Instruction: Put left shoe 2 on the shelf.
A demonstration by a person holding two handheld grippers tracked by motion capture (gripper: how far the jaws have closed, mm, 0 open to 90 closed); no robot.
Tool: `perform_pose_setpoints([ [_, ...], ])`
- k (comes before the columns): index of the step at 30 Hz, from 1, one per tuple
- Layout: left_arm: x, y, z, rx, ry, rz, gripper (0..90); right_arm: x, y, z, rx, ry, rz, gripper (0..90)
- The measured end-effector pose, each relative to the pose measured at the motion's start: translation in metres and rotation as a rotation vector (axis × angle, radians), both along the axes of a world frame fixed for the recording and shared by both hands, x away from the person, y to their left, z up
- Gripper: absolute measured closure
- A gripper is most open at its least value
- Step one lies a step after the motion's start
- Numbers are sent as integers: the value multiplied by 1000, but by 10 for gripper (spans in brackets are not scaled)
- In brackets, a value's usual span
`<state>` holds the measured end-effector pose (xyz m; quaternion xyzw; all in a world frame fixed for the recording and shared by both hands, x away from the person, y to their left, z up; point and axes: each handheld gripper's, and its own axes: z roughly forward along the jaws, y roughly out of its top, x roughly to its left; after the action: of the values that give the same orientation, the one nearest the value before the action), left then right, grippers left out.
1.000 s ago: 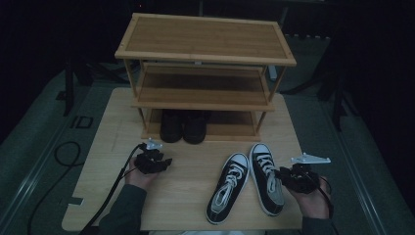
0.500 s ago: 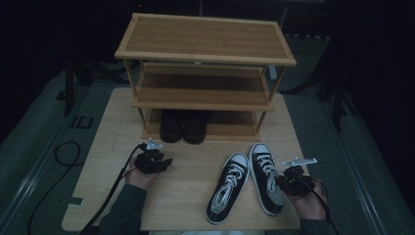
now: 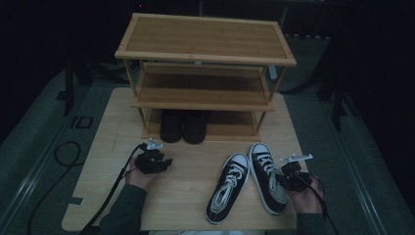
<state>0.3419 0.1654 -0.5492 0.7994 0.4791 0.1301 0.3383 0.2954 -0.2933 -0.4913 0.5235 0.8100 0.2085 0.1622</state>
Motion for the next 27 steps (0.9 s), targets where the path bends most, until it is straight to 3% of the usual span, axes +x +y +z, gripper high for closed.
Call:
perform_pose_setpoints([
  [10, 0, 1, 0, 6, 3, -1, 549, 7, -4, 6, 8, 0, 12, 875],
  [19, 0, 1, 0, 9, 3, 1, 549, 15, -5, 19, -10, -7, 30, 876],
  [27, 0, 1, 0, 10, 1, 1, 548, 17, -11, 28, 7, -18, 24, 876],
])
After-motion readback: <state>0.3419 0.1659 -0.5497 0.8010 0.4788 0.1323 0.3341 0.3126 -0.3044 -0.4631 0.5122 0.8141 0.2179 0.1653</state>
